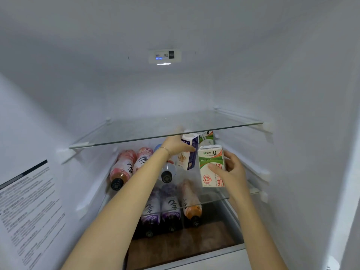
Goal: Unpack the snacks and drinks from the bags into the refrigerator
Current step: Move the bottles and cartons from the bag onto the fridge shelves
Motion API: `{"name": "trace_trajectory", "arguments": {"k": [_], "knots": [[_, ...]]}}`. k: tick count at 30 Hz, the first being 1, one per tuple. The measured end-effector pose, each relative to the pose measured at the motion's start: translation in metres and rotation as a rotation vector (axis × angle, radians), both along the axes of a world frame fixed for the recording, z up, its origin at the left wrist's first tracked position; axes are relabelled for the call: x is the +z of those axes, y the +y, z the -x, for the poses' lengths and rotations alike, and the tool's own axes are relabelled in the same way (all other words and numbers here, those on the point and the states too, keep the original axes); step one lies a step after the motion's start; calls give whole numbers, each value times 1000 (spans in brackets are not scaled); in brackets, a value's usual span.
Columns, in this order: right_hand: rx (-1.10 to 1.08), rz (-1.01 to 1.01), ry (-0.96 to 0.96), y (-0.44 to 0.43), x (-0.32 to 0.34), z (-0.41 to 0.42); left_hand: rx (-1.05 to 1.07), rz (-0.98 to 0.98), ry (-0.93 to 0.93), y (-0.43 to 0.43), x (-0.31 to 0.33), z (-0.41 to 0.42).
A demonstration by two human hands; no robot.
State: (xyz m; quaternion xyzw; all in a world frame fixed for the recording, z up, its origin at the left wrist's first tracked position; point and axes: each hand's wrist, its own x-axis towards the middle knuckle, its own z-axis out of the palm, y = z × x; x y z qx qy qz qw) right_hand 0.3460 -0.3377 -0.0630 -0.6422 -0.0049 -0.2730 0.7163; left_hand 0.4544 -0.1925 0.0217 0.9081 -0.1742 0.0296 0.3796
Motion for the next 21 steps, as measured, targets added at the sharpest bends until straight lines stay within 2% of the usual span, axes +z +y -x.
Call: {"name": "trace_trajectory", "arguments": {"k": [6, 12, 17, 21], "knots": [[9, 14, 19, -3, -3, -4, -63, -2, -18, -9, -7, -13], [0, 37, 44, -4, -4, -5, -129, 119, -88, -10, -15, -15], [2, 14, 52, -7, -5, -7, -185, 37, 65, 2, -11, -21], [-2, 27, 64, -7, -5, -9, -148, 32, 69, 10, -7, -37]]}}
